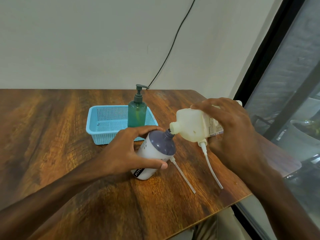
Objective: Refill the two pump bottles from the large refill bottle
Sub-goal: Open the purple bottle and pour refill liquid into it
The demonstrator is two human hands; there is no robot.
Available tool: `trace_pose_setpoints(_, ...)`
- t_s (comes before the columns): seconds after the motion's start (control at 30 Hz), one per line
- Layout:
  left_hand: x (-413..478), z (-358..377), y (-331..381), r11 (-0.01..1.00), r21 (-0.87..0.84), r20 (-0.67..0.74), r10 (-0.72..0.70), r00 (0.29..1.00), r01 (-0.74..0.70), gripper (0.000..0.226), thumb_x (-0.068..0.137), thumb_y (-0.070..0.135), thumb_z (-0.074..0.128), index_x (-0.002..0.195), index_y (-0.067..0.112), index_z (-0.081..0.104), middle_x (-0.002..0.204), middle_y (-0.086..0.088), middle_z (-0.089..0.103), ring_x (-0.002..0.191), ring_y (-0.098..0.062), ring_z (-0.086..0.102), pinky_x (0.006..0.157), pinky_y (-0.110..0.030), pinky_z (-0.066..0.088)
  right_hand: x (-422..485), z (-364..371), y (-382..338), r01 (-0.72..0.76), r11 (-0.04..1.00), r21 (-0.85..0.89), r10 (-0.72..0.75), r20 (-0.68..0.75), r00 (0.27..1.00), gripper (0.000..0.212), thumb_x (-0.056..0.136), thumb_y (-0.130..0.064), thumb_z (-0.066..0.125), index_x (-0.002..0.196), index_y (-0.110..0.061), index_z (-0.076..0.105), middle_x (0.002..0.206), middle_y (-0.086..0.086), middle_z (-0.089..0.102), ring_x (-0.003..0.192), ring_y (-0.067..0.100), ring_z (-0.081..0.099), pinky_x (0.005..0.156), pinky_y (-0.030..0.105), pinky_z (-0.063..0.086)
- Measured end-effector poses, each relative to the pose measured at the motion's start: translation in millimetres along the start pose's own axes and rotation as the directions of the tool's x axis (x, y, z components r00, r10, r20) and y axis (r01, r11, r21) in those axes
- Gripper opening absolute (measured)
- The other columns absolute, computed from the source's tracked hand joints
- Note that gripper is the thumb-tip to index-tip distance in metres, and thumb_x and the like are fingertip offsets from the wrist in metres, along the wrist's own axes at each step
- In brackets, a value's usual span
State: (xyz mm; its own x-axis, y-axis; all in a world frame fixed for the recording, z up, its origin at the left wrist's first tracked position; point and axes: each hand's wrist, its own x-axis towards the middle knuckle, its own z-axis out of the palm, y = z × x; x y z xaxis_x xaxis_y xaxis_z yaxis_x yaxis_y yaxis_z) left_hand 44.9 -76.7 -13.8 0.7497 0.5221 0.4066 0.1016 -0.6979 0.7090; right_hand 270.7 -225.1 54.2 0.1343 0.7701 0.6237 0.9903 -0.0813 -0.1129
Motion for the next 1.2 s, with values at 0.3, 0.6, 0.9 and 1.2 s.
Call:
trace_pose_setpoints(0.3,0.5,0.6,-1.2,1.0,0.015,0.008,-0.019,1.0,0.019,0.085,0.055,0.074,0.082,0.131,0.045,0.059,0.124,0.031,0.064,0.12,0.008,0.057,0.097,-0.027,0.057,2.3,-2.3,0.0,0.013,1.0,-0.005,-0.013,0.008,1.0,0.079,0.065,-0.018,0.094,0.134,-0.033,0.06,0.136,0.001,0.061,0.131,0.028,0.05,0.106,0.059,0.041)
trace_pose_setpoints(0.6,-0.1,0.0,-0.6,1.0,0.001,0.015,-0.017,1.0,0.017,0.085,0.058,0.067,0.087,0.134,0.039,0.061,0.124,0.027,0.066,0.12,0.004,0.059,0.097,-0.032,0.057,3.7,-0.8,0.7,0.021,1.0,-0.023,-0.02,0.01,1.0,0.08,0.063,-0.018,0.095,0.134,-0.033,0.061,0.136,0.001,0.061,0.131,0.028,0.05,0.107,0.059,0.041)
trace_pose_setpoints(0.9,-0.2,0.1,-1.4,1.0,0.01,0.002,-0.006,1.0,0.006,0.082,0.058,0.064,0.09,0.132,0.041,0.061,0.124,0.029,0.065,0.12,0.005,0.059,0.098,-0.025,0.054,5.6,-0.5,0.2,0.007,1.0,-0.014,-0.007,0.025,1.0,0.081,0.063,-0.019,0.095,0.134,-0.036,0.059,0.139,0.002,0.06,0.133,0.029,0.049,0.106,0.061,0.042)
trace_pose_setpoints(1.2,-0.5,0.0,-0.4,1.0,0.012,-0.002,-0.014,1.0,0.014,0.086,0.057,0.068,0.087,0.134,0.04,0.061,0.124,0.028,0.066,0.121,0.005,0.058,0.1,-0.028,0.055,8.3,-3.5,-4.4,0.015,0.999,-0.029,-0.014,0.032,0.999,0.081,0.064,-0.017,0.094,0.134,-0.037,0.059,0.136,0.0,0.06,0.132,0.028,0.048,0.107,0.056,0.04)
